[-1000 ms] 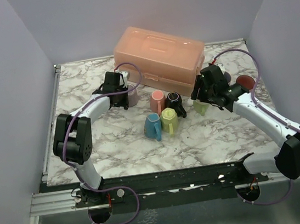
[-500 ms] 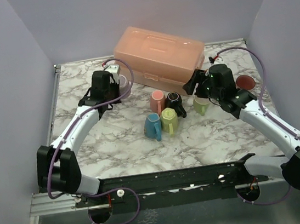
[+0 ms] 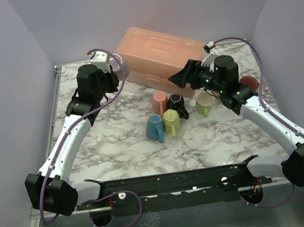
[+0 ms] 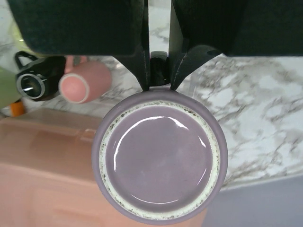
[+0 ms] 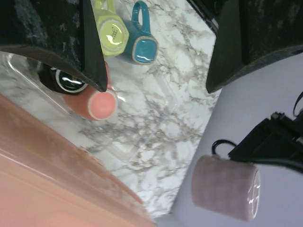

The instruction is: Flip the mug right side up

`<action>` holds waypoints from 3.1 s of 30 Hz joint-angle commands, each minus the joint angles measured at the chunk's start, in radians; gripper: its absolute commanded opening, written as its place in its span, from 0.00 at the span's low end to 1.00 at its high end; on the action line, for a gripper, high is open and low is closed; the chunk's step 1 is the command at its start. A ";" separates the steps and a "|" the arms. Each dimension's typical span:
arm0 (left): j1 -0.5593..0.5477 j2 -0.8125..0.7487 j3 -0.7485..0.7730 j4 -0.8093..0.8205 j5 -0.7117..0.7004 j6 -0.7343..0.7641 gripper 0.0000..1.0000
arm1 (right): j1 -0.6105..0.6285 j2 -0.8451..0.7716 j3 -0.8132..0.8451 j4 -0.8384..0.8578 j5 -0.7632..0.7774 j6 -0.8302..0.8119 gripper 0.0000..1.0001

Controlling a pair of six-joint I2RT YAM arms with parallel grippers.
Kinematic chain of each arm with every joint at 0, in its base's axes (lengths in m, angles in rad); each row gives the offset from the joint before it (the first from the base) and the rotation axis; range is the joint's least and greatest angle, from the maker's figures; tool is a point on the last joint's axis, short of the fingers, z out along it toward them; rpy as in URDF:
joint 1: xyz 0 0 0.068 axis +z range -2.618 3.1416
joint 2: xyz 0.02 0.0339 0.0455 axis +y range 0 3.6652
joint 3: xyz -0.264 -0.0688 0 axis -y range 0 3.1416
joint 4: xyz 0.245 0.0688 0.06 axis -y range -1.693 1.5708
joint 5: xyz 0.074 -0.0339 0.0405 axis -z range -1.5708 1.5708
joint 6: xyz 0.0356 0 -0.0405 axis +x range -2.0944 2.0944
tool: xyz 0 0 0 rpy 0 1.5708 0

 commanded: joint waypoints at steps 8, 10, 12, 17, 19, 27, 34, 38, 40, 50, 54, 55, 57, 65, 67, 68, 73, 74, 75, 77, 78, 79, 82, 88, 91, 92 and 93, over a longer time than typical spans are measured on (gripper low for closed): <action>-0.013 -0.041 0.153 0.464 0.570 -0.335 0.00 | -0.001 0.038 -0.046 0.534 -0.414 0.123 0.93; -0.033 -0.027 0.162 0.538 0.614 -0.401 0.00 | -0.001 0.037 -0.059 0.576 -0.417 0.136 0.93; -0.059 -0.013 0.174 0.593 0.626 -0.445 0.00 | -0.001 0.035 -0.071 0.623 -0.422 0.154 0.93; -0.150 0.017 0.211 0.680 0.633 -0.502 0.00 | -0.001 0.025 -0.118 0.815 -0.415 0.196 0.93; -0.183 0.034 0.233 0.687 0.637 -0.502 0.00 | 0.001 0.023 -0.142 0.912 -0.402 0.208 0.92; -0.239 0.064 0.265 0.761 0.658 -0.551 0.00 | 0.001 0.051 -0.149 1.188 -0.400 0.322 0.89; -0.267 0.075 0.256 0.825 0.657 -0.592 0.00 | 0.000 0.063 -0.141 1.281 -0.331 0.447 0.77; -0.279 0.077 0.256 0.839 0.661 -0.602 0.00 | 0.000 0.070 -0.119 1.266 -0.304 0.484 0.73; -0.284 0.077 0.254 0.846 0.662 -0.607 0.00 | 0.000 0.069 -0.118 1.276 -0.281 0.495 0.71; -0.297 0.081 0.234 0.889 0.659 -0.643 0.00 | 0.000 0.083 -0.087 1.329 -0.248 0.574 0.57; -0.302 0.081 0.224 0.900 0.657 -0.647 0.00 | 0.001 0.101 -0.070 1.364 -0.247 0.618 0.53; -0.303 0.083 0.223 0.901 0.658 -0.649 0.00 | 0.000 0.103 -0.065 1.368 -0.245 0.623 0.52; -0.306 0.085 0.220 0.905 0.659 -0.651 0.00 | 0.001 0.109 -0.051 1.370 -0.244 0.634 0.47; -0.321 0.092 0.196 0.930 0.645 -0.659 0.00 | 0.000 0.149 -0.008 1.421 -0.239 0.693 0.39; -0.325 0.093 0.191 0.933 0.642 -0.661 0.00 | 0.001 0.157 0.002 1.432 -0.244 0.694 0.38; -0.326 0.094 0.188 0.933 0.639 -0.662 0.00 | 0.000 0.159 0.004 1.434 -0.247 0.689 0.37; -0.326 0.091 0.184 0.935 0.624 -0.663 0.00 | 0.000 0.150 0.022 1.417 -0.248 0.656 0.19; -0.327 0.089 0.184 0.935 0.624 -0.663 0.00 | 0.000 0.149 0.025 1.414 -0.247 0.651 0.11; -0.327 0.089 0.184 0.935 0.623 -0.663 0.00 | 0.000 0.146 0.027 1.410 -0.247 0.645 0.03; -0.327 0.086 0.180 0.935 0.616 -0.663 0.00 | 0.000 0.134 0.020 1.395 -0.236 0.629 0.00; -0.327 0.083 0.176 0.935 0.609 -0.663 0.00 | 0.001 0.127 0.016 1.387 -0.230 0.616 0.01; -0.327 0.079 0.173 0.934 0.602 -0.663 0.02 | 0.001 0.118 0.012 1.375 -0.225 0.601 0.00; -0.327 0.072 0.166 0.922 0.582 -0.660 0.23 | 0.000 0.083 0.002 1.325 -0.210 0.539 0.00; -0.327 0.047 0.137 0.882 0.547 -0.598 0.74 | 0.000 -0.015 0.004 1.097 -0.122 0.385 0.00; -0.327 0.017 0.103 0.862 0.487 -0.548 0.87 | 0.001 -0.088 0.004 0.881 0.031 0.312 0.01; -0.327 0.004 0.090 0.851 0.445 -0.533 0.90 | 0.000 -0.111 0.008 0.812 0.082 0.278 0.00; -0.327 -0.008 0.080 0.843 0.416 -0.521 0.93 | 0.000 -0.130 0.018 0.735 0.126 0.242 0.01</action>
